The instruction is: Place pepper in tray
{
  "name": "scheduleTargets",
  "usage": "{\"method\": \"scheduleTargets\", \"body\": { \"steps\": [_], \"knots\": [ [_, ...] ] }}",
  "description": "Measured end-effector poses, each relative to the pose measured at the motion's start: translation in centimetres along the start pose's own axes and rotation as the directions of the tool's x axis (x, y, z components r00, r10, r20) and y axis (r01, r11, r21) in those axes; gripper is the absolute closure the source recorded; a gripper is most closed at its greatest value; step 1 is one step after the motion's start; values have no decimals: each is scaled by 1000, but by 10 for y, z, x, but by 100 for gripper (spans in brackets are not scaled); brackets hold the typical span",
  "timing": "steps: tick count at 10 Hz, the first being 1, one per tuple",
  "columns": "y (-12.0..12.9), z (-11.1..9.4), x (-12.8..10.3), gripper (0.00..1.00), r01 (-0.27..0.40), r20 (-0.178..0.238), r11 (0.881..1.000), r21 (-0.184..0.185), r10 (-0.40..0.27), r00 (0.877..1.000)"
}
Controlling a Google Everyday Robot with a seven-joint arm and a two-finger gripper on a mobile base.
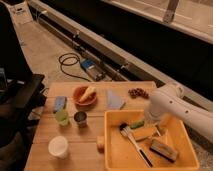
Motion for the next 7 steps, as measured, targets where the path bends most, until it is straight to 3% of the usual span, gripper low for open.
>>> {"method": "scheduleTargets", "body": {
  "steps": [1, 3, 7],
  "knots": [
    [-2, 6, 14, 98, -19, 2, 1000, -12, 19, 1000],
    [-19, 23, 34, 80, -51, 25, 998, -25, 51, 998],
    [-14, 34, 45, 40, -91, 57, 994, -53, 94, 994]
  ]
}}
